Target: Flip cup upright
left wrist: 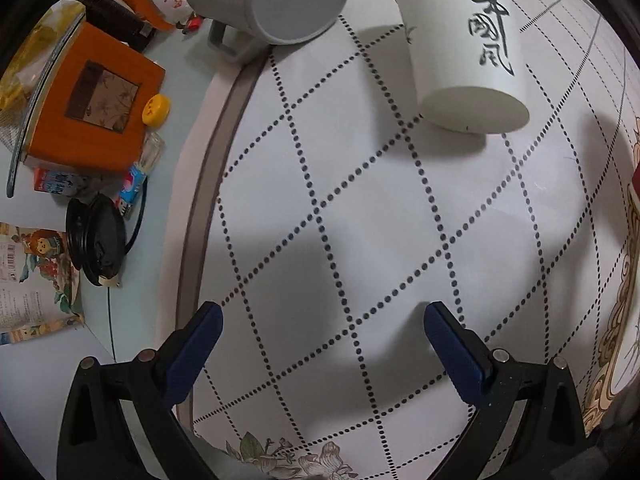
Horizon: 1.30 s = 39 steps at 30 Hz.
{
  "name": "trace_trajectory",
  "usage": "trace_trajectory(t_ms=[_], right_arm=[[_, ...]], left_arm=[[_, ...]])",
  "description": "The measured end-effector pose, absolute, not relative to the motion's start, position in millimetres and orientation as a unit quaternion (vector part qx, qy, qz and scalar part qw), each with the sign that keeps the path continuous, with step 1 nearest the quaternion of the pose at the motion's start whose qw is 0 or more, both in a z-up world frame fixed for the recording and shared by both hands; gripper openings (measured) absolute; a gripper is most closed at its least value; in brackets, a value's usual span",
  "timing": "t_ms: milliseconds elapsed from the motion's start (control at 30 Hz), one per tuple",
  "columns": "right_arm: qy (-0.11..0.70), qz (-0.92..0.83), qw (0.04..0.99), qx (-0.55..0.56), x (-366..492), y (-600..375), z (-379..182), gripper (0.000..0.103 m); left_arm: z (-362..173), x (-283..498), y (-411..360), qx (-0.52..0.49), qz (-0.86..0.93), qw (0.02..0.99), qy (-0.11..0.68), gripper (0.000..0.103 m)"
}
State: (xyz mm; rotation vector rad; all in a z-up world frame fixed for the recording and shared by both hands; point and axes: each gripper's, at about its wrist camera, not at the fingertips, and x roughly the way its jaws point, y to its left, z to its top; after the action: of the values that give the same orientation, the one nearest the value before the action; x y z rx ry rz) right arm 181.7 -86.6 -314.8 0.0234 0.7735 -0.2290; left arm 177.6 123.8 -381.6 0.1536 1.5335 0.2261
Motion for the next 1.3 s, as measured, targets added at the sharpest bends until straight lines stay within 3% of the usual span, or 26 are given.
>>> trace_trajectory(t_ms=[267, 400, 567, 700, 1300], right_arm=[[0.418, -0.082, 0.905, 0.009, 158.0, -85.6, -315.5, 0.077], [0.454, -0.079, 0.888, 0.013, 145.7, -86.9, -319.0, 0.088], [0.466, -0.096, 0.879, 0.026, 119.0, -93.3, -299.8, 0.094], [0.475, -0.119, 0.871, 0.024, 96.0, -99.2, -268.9, 0.103], [0.429, -0.132, 0.894, 0.006, -50.8, -138.4, -53.3, 0.103]], left_arm=[[-349.6, 165.9, 126.1, 0.057, 0.086, 0.732, 0.674, 0.103], [-327.8, 156.5, 120.0, 0.056, 0.071, 0.748, 0.657, 0.103], [-292.9, 143.0, 105.5, 0.066, 0.052, 0.77, 0.633, 0.103], [-260.3, 129.3, 94.1, 0.066, 0.036, 0.789, 0.609, 0.103], [-76.1, -8.0, 52.9, 0.038, -0.012, 0.884, 0.466, 0.103]])
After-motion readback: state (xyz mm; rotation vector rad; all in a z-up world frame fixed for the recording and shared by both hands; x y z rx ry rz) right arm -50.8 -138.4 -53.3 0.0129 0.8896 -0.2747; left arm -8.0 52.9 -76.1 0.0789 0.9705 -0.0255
